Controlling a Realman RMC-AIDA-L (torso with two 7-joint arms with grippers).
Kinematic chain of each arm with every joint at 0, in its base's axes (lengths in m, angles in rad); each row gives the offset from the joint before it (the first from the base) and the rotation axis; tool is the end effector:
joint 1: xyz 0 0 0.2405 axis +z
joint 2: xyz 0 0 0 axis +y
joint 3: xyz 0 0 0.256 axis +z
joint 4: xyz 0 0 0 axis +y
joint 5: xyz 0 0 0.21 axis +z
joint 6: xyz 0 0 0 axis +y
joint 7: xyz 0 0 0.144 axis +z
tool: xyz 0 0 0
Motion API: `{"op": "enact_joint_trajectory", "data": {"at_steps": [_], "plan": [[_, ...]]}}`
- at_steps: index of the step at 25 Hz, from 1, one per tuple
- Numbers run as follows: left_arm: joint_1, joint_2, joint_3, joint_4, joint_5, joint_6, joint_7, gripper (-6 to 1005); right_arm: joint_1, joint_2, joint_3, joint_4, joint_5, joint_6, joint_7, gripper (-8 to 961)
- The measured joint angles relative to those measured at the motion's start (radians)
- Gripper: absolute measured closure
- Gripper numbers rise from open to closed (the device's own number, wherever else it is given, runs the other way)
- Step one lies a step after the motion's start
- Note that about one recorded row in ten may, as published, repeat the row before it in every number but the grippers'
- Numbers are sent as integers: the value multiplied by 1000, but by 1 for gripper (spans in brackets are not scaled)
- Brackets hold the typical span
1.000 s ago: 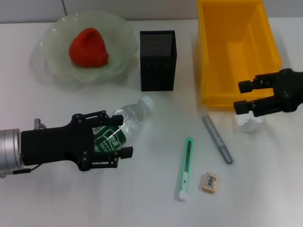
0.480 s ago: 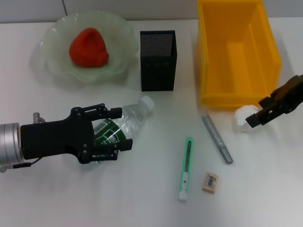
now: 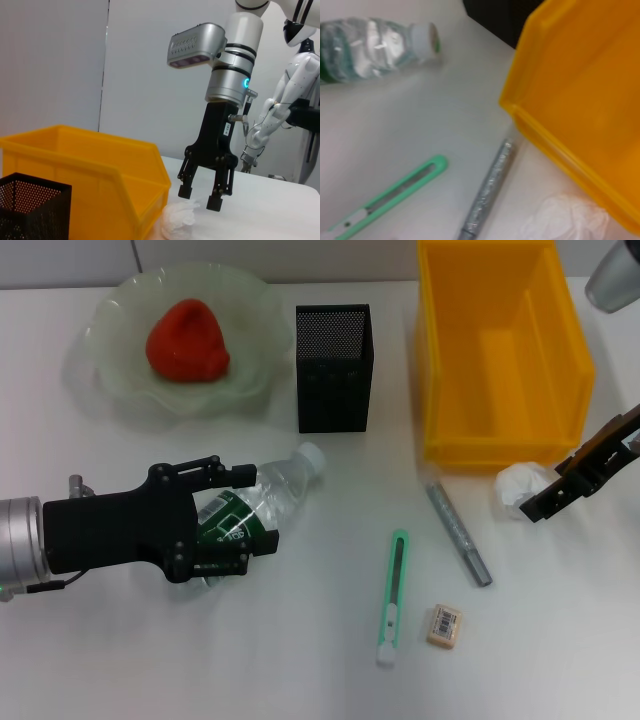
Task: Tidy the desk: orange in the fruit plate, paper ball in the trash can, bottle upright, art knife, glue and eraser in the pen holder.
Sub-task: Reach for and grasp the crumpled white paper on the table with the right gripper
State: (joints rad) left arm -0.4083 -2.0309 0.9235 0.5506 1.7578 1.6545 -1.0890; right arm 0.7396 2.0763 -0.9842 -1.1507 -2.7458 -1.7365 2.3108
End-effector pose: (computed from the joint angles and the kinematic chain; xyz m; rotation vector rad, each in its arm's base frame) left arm -0.2754 0.2820 -0.0114 -2.8092 -0.3554 -0.8461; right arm 0.2128 0.3666 0.0384 -2.6371 1.0602 -0.5455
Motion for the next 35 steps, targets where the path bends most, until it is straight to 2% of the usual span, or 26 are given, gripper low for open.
{"op": "enact_joint_trajectory", "data": {"at_steps": [9, 28, 35], "plan": [[0, 0, 0, 0, 0, -1, 0, 190, -15, 8, -100, 20, -11, 81, 49, 127], [-3, 3, -5, 3, 0, 5, -3, 190, -16, 8, -172, 88, 3, 194, 56, 127], [-3, 5, -8, 2, 0, 8, -3, 190, -16, 10, -176, 97, 17, 210, 50, 176]]}}
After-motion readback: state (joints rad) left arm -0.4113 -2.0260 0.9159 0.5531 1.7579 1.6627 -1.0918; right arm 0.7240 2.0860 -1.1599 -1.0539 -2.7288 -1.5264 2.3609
